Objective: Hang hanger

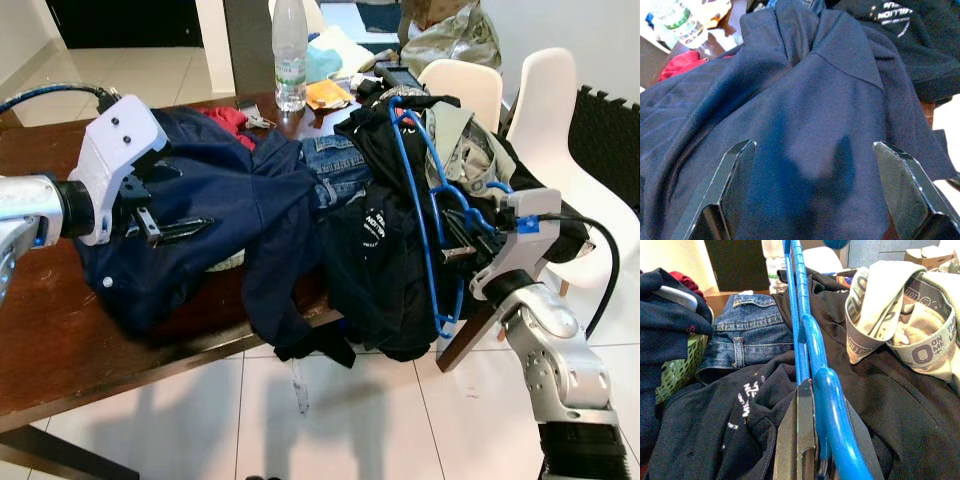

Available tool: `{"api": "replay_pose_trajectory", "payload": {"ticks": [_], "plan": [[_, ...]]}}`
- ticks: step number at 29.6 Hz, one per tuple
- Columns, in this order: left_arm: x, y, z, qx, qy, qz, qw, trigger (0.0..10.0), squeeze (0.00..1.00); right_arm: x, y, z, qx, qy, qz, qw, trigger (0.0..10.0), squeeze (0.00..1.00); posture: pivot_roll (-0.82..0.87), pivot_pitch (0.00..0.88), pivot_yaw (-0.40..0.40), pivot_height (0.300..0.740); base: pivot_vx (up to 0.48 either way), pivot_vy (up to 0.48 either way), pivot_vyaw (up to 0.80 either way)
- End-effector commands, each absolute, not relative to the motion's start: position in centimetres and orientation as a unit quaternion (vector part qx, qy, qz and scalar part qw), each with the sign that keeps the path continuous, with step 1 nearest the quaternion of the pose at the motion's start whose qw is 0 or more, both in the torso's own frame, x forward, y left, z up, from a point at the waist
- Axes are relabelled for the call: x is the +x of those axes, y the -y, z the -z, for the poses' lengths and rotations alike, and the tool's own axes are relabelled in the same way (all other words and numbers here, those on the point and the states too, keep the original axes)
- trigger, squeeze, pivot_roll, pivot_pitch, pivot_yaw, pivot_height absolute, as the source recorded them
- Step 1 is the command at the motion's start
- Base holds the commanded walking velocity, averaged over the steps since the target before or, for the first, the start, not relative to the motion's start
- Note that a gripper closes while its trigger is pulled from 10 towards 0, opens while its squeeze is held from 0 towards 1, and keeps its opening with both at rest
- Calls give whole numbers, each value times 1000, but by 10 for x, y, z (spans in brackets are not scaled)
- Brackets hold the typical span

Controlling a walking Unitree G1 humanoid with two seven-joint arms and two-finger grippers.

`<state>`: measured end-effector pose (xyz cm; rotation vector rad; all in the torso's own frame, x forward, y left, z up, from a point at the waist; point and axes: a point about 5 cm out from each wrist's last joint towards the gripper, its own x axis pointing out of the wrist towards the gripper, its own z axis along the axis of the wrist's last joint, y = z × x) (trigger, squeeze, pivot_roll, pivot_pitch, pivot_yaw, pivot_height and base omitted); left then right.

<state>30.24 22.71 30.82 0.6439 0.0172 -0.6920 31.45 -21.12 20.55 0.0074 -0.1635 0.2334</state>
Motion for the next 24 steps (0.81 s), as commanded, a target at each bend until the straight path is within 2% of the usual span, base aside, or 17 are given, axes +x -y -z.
{"api": "replay_pose_trajectory", "payload": {"ticks": [1, 6, 11, 13, 14, 15, 16, 17, 18, 20, 21, 22, 23, 24], "plan": [[301, -232, -305, 309, -20, 327, 893, 10000, 0, 315, 214, -204, 4, 76, -113, 991, 10000, 0, 116, 154, 13, 740, 0, 0, 0], [303, -241, -310, 302, -3, 277, 912, 10000, 0, 315, 213, -202, 3, 73, -115, 991, 10000, 0, 118, 157, 13, 740, 0, 0, 0], [298, -237, -315, 312, 13, 293, 904, 10000, 0, 315, 213, -202, 2, 72, -115, 991, 10000, 0, 118, 157, 13, 740, 0, 0, 0], [277, -217, -310, 341, 4, 402, 850, 10000, 0, 316, 214, -203, 2, 72, -114, 991, 10000, 0, 116, 156, 11, 740, 0, 0, 0], [277, -217, -310, 341, 4, 402, 850, 10000, 0, 316, 214, -203, 2, 72, -114, 991, 10000, 0, 116, 156, 11, 740, 0, 0, 0], [264, -208, -301, 363, -19, 467, 806, 10000, 0, 316, 214, -203, 1, 72, -114, 991, 10000, 0, 122, 155, 8, 740, 0, 0, 0], [264, -208, -301, 363, -19, 467, 806, 10000, 0, 316, 214, -203, 1, 72, -114, 991, 10000, 0, 122, 155, 8, 740, 0, 0, 0], [253, -201, -289, 381, -55, 525, 759, 10000, 0, 317, 213, -202, 1, 71, -115, 991, 10000, 0, 122, 155, 9, 740, 0, 0, 0], [246, -197, -280, 392, -83, 559, 726, 10000, 0, 317, 213, -202, 1, 71, -115, 991, 10000, 0, 122, 155, 9, 740, 0, 0, 0], [246, -197, -280, 392, -83, 559, 726, 10000, 0, 317, 213, -202, 1, 71, -115, 991, 10000, 0, 122, 155, 9, 740, 0, 0, 0], [243, -192, -273, 404, -102, 582, 698, 10000, 0, 318, 213, -202, 1, 71, -115, 991, 10000, 0, 121, 151, 14, 740, 0, 0, 0], [243, -192, -273, 404, -102, 582, 698, 10000, 0, 318, 213, -202, 1, 71, -115, 991, 10000, 0, 121, 151, 14, 740, 0, 0, 0], [241, -188, -267, 418, -118, 605, 668, 10000, 0, 317, 213, -202, 1, 71, -114, 991, 10000, 0, 113, 147, 19, 740, 0, 0, 0], [241, -188, -267, 418, -118, 605, 668, 10000, 0, 317, 213, -202, 1, 71, -114, 991, 10000, 0, 113, 147, 19, 740, 0, 0, 0]]}}
